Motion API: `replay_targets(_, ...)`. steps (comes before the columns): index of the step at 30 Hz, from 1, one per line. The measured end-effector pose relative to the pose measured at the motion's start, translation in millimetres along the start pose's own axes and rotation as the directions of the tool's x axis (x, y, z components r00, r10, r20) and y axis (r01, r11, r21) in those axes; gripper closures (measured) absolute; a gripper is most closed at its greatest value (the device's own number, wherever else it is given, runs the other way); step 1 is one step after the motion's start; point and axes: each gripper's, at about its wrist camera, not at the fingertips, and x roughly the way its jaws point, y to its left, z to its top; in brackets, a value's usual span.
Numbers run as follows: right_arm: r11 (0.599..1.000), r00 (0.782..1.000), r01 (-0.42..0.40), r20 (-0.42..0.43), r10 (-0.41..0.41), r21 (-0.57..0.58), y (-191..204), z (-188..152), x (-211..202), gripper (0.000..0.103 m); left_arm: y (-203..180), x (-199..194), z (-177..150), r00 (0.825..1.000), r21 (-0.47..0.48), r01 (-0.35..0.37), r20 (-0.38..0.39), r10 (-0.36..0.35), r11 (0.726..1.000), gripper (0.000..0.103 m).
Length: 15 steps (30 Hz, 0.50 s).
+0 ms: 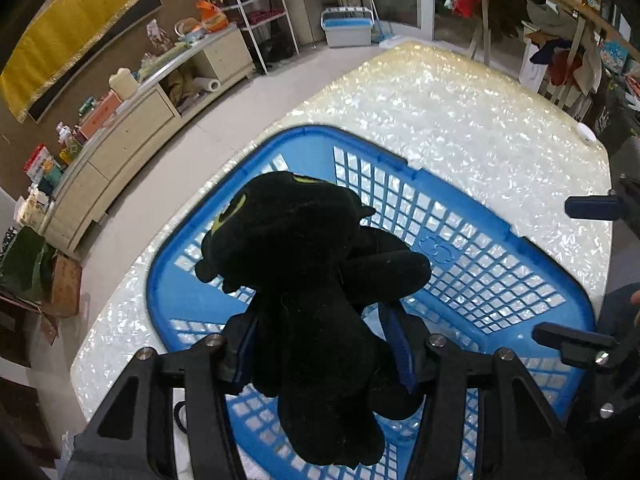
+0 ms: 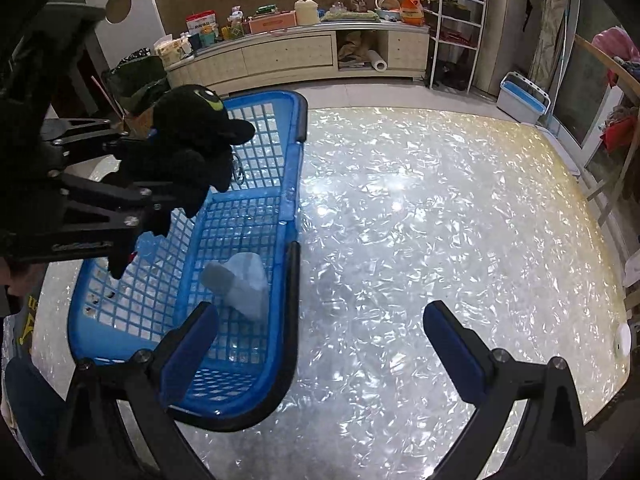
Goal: Organize soft objects
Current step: 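Carry the black plush toy over the basket with the left gripper and release it inside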
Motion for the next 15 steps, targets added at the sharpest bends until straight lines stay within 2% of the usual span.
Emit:
replay_targets(9, 1.000, 1.000, -0.009, -0.030, 0.009, 0.020, -5.2, -3.8, 9.6, 0.000, -1.0, 36.3, 0.7, 0.998, 0.030, 0.011, -0.057, -0.009, 0.999, 0.050)
replay_targets(15, 1.000, 0.999, -0.016, -0.040, 0.017, 0.020, -7.2, -3.1, 14.3, 0.000, 0.7, 43.5, 1.9, 0.997, 0.028, 0.012, -0.076, -0.010, 1.000, 0.045)
